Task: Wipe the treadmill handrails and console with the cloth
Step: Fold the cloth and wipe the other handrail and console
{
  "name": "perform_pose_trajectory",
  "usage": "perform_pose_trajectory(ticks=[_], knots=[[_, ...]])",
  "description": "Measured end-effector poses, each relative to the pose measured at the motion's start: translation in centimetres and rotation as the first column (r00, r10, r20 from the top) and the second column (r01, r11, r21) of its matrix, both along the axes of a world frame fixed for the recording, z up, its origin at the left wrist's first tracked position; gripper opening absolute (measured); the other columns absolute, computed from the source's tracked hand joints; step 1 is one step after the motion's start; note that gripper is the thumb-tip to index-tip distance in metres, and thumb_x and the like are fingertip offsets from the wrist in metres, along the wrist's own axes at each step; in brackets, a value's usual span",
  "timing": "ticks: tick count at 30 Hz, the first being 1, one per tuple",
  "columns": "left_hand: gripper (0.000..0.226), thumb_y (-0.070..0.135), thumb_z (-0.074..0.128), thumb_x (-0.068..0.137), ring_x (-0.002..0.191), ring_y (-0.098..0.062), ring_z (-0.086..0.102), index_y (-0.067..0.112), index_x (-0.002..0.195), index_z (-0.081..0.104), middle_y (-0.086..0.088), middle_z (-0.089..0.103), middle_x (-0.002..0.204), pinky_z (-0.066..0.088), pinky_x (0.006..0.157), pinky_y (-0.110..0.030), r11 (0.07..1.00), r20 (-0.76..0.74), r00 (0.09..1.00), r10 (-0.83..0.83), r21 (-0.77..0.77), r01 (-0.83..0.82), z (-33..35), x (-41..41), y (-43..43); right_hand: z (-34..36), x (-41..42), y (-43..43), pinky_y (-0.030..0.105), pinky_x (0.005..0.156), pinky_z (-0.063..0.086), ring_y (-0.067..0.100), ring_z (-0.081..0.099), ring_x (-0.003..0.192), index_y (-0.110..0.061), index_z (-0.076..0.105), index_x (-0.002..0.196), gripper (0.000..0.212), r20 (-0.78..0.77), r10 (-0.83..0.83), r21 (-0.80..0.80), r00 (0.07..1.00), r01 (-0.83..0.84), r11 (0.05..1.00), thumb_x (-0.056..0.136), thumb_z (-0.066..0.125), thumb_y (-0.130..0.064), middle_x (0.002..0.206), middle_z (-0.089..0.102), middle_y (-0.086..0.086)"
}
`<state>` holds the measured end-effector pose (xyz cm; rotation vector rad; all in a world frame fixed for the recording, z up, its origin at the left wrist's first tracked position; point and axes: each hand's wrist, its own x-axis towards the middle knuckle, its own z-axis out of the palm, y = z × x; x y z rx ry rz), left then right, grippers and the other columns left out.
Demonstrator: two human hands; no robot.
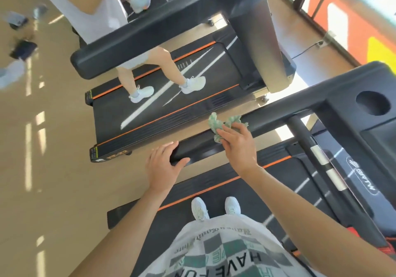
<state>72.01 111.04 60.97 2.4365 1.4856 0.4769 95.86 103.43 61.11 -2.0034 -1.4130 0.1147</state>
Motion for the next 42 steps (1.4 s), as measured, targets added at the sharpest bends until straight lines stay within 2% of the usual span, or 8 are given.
perform_pose_trajectory(ticks=[3, 10, 15, 21, 28, 33, 38, 42], knots=[[0.058, 0.049, 0.082, 0.078, 0.122, -0.015, 0.055, 0.022, 0.127, 0.068, 0.006, 0.066, 0.131, 0.044, 0.108, -0.048, 0.994, 0.025, 0.998, 0.056, -0.093, -0.054, 0.1, 0.0, -0.2, 0.1, -2.3, 1.5, 0.048, 0.082, 0.056, 0.034, 0.065, 0.109, -0.015, 0.079, 0.106, 0.039, 0.020, 0.168, -0.014, 0.986, -0.168, 0.986, 0.071, 0.084, 0.003, 0.112, 0.076, 0.003], [0.050, 0.037, 0.082, 0.081, 0.120, -0.018, 0.058, 0.019, 0.125, 0.068, 0.005, 0.065, 0.129, 0.047, 0.103, -0.041, 0.993, 0.035, 0.994, 0.100, -0.060, -0.098, 0.6, -2.0, -1.1, -0.2, -6.1, 2.5, 0.041, 0.095, 0.053, 0.030, 0.065, 0.115, -0.021, 0.077, 0.110, 0.051, 0.174, 0.486, -0.070, 0.857, -0.481, 0.874, 0.065, 0.088, -0.001, 0.119, 0.074, 0.000], [0.045, 0.033, 0.083, 0.082, 0.123, -0.018, 0.056, 0.019, 0.123, 0.071, 0.004, 0.064, 0.130, 0.044, 0.105, -0.037, 0.983, 0.065, 0.982, 0.178, -0.065, -0.173, 0.7, -1.8, -2.0, -0.6, -2.1, 1.1, 0.039, 0.102, 0.039, 0.026, 0.058, 0.116, -0.024, 0.072, 0.119, 0.047, 0.289, 0.418, -0.081, 0.861, -0.413, 0.907, 0.076, 0.077, -0.005, 0.128, 0.069, -0.004], [0.043, 0.033, 0.084, 0.081, 0.123, -0.014, 0.056, 0.020, 0.121, 0.072, 0.006, 0.065, 0.129, 0.042, 0.107, -0.029, 0.970, 0.096, 0.972, 0.213, -0.139, -0.198, 1.7, -1.6, -1.9, 0.0, -0.5, 1.3, 0.045, 0.106, 0.040, 0.030, 0.061, 0.108, -0.018, 0.071, 0.118, 0.038, 0.262, 0.250, -0.068, 0.932, -0.240, 0.968, 0.081, 0.071, -0.008, 0.120, 0.071, 0.000], [0.026, 0.017, 0.083, 0.081, 0.113, -0.010, 0.059, 0.017, 0.105, 0.073, 0.005, 0.067, 0.117, 0.033, 0.102, -0.007, 0.957, 0.161, 0.952, 0.261, -0.176, -0.232, 2.5, -2.8, -2.1, -0.9, -7.5, 5.7, 0.043, 0.108, 0.040, 0.026, 0.063, 0.111, -0.021, 0.070, 0.118, 0.045, 0.204, 0.480, -0.192, 0.853, -0.446, 0.874, 0.075, 0.080, -0.014, 0.113, 0.072, -0.004], [0.027, 0.000, 0.075, 0.078, 0.089, -0.012, 0.060, 0.021, 0.091, 0.063, 0.008, 0.064, 0.090, 0.049, 0.082, -0.029, 0.939, 0.249, 0.924, 0.290, -0.261, -0.225, 3.3, -3.5, -1.4, -0.8, -11.8, 5.4, 0.044, 0.110, 0.043, 0.026, 0.060, 0.119, -0.024, 0.071, 0.122, 0.045, 0.177, 0.578, -0.105, 0.797, -0.569, 0.816, 0.079, 0.075, -0.014, 0.125, 0.070, -0.005], [0.034, -0.007, 0.070, 0.071, 0.085, -0.017, 0.055, 0.020, 0.088, 0.059, 0.009, 0.060, 0.087, 0.038, 0.078, -0.014, 0.973, 0.229, 0.969, 0.090, -0.229, -0.037, 3.4, -4.4, -0.6, -1.1, -11.2, 1.9, 0.044, 0.116, 0.036, 0.026, 0.057, 0.128, -0.024, 0.073, 0.119, 0.045, 0.161, 0.500, -0.092, 0.851, -0.491, 0.866, 0.080, 0.062, -0.002, 0.128, 0.069, -0.006], [0.029, -0.004, 0.074, 0.072, 0.091, -0.013, 0.050, 0.016, 0.092, 0.065, 0.009, 0.062, 0.095, 0.035, 0.078, -0.020, 0.983, 0.162, 0.978, -0.131, -0.108, 0.150, 3.2, -4.2, 0.2, -1.3, -9.7, -1.5, 0.037, 0.106, 0.045, 0.026, 0.063, 0.118, -0.017, 0.077, 0.108, 0.038, 0.155, 0.268, -0.031, 0.951, -0.266, 0.963, 0.084, 0.052, -0.001, 0.124, 0.071, -0.005]])
